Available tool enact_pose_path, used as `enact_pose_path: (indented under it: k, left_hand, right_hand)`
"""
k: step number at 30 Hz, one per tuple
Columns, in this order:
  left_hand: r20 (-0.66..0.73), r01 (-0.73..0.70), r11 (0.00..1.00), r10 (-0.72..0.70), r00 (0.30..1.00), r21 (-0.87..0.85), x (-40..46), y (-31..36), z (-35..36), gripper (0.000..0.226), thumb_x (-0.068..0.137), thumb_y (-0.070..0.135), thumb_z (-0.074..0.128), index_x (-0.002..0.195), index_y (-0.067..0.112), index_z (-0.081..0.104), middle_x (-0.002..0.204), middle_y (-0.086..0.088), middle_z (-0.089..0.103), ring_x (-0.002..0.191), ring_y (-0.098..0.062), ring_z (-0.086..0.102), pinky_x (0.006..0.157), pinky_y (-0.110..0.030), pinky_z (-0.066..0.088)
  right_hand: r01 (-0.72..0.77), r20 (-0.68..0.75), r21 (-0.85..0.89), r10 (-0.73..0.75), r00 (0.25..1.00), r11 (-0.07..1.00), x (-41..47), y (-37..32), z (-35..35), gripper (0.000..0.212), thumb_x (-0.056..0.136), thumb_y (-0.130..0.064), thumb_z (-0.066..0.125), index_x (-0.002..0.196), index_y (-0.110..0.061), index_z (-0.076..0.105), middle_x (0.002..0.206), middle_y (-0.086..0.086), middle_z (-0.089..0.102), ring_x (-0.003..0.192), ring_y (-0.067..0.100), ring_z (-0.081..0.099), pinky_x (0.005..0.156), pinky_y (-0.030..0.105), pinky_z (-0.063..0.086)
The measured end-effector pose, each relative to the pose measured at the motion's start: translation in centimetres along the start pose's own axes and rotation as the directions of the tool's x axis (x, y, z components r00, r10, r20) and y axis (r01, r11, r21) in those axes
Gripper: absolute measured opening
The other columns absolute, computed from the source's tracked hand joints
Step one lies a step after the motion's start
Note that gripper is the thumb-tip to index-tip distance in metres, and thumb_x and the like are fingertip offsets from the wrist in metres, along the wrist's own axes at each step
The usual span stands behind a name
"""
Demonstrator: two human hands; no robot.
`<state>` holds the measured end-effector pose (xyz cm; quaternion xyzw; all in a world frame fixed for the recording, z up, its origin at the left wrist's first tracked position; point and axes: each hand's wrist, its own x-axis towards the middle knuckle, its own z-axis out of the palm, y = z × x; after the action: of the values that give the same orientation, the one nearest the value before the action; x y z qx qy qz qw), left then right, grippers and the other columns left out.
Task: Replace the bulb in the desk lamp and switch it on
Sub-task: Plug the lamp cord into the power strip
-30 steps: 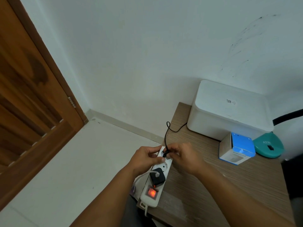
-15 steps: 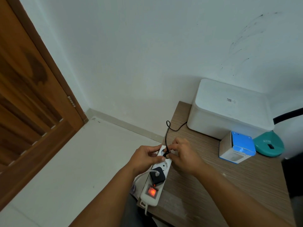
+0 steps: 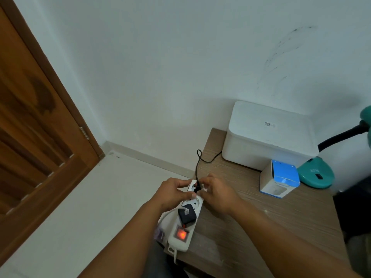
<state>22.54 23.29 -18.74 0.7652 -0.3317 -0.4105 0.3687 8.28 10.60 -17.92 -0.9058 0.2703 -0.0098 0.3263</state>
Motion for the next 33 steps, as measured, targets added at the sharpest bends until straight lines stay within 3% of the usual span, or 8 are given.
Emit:
enact_pose_path:
  k: [4, 8, 11, 18, 22, 26, 29, 33]
  left_hand:
    - [-0.023, -0.005, 0.975, 0.011, 1.000, 0.223, -0.2, 1.4, -0.6, 0.056, 0.083, 0.032, 0.081, 0.134, 0.021, 0.062, 0.140, -0.001, 0.061, 0.126, -0.016, 0.058, 0.105, -0.028, 0.042]
    - [-0.119, -0.003, 0.970, 0.033, 0.992, 0.244, -1.2, 2.7, -1.3, 0.054, 0.091, 0.035, 0.071, 0.138, 0.013, 0.058, 0.140, -0.002, 0.060, 0.130, -0.016, 0.054, 0.105, -0.024, 0.036]
    - [-0.190, -0.037, 0.967, 0.088, 0.978, 0.253, -2.2, 3.7, -1.6, 0.045, 0.093, 0.032, 0.069, 0.134, 0.015, 0.063, 0.134, -0.001, 0.065, 0.125, -0.013, 0.058, 0.102, -0.023, 0.038]
    - [-0.294, -0.168, 0.946, 0.250, 0.923, 0.277, -5.1, 7.6, 1.4, 0.025, 0.094, 0.026, 0.065, 0.117, 0.025, 0.073, 0.114, 0.008, 0.072, 0.093, -0.002, 0.065, 0.085, -0.019, 0.045]
    - [-0.220, -0.283, 0.908, 0.358, 0.907, 0.309, -5.8, 9.4, 6.2, 0.023, 0.093, 0.027, 0.065, 0.114, 0.025, 0.075, 0.109, 0.010, 0.073, 0.085, 0.005, 0.063, 0.079, -0.013, 0.045]
    - [-0.047, -0.334, 0.889, 0.366, 0.929, 0.314, -5.6, 10.4, 11.8, 0.024, 0.094, 0.028, 0.064, 0.117, 0.024, 0.073, 0.112, 0.009, 0.073, 0.085, 0.006, 0.060, 0.073, -0.002, 0.041]
    - [0.049, -0.333, 0.891, 0.335, 0.941, 0.308, -5.1, 11.2, 15.6, 0.027, 0.094, 0.029, 0.065, 0.120, 0.027, 0.071, 0.114, 0.011, 0.072, 0.092, 0.005, 0.063, 0.089, -0.017, 0.051]
    - [0.135, -0.364, 0.871, 0.339, 0.931, 0.329, -3.4, 12.7, 19.6, 0.030, 0.092, 0.026, 0.064, 0.122, 0.028, 0.070, 0.108, 0.012, 0.073, 0.092, 0.003, 0.066, 0.089, -0.021, 0.053]
  right_hand:
    - [-0.063, -0.041, 0.098, 0.067, 0.997, 0.993, -2.2, 0.6, -0.5, 0.042, 0.090, -0.038, 0.061, 0.130, -0.040, 0.049, 0.109, -0.016, 0.051, 0.095, 0.001, 0.049, 0.079, 0.022, 0.044]
    - [-0.105, -0.077, 0.134, 0.116, 0.990, 0.985, -5.1, 2.0, -1.4, 0.039, 0.090, -0.040, 0.059, 0.128, -0.044, 0.049, 0.108, -0.018, 0.051, 0.095, 0.002, 0.053, 0.079, 0.024, 0.048]
    - [-0.115, -0.108, 0.148, 0.132, 0.985, 0.982, -7.3, 3.4, -2.3, 0.036, 0.091, -0.038, 0.060, 0.125, -0.043, 0.052, 0.104, -0.015, 0.054, 0.093, 0.003, 0.055, 0.086, 0.028, 0.051]
    - [-0.143, -0.213, 0.241, 0.196, 0.957, 0.960, -13.0, 6.2, -3.3, 0.030, 0.091, -0.027, 0.063, 0.118, -0.040, 0.058, 0.095, -0.012, 0.060, 0.085, 0.006, 0.059, 0.073, 0.017, 0.047]
    - [-0.148, -0.288, 0.259, 0.223, 0.931, 0.954, -16.1, 8.0, -3.9, 0.030, 0.088, -0.022, 0.066, 0.111, -0.041, 0.060, 0.091, -0.009, 0.062, 0.081, 0.007, 0.058, 0.073, 0.017, 0.047]
    - [-0.209, -0.326, 0.299, 0.305, 0.895, 0.931, -18.9, 10.1, -5.0, 0.028, 0.089, -0.024, 0.065, 0.112, -0.039, 0.060, 0.091, -0.009, 0.062, 0.081, 0.008, 0.058, 0.073, 0.017, 0.047]
    - [-0.239, -0.371, 0.343, 0.365, 0.854, 0.909, -20.6, 11.7, -6.1, 0.028, 0.088, -0.026, 0.064, 0.110, -0.041, 0.060, 0.091, -0.008, 0.063, 0.081, 0.007, 0.059, 0.073, 0.021, 0.049]
    - [-0.262, -0.438, 0.359, 0.409, 0.800, 0.896, -22.2, 14.0, -7.7, 0.029, 0.086, -0.024, 0.066, 0.111, -0.038, 0.062, 0.090, -0.008, 0.063, 0.082, 0.009, 0.059, 0.074, 0.020, 0.049]
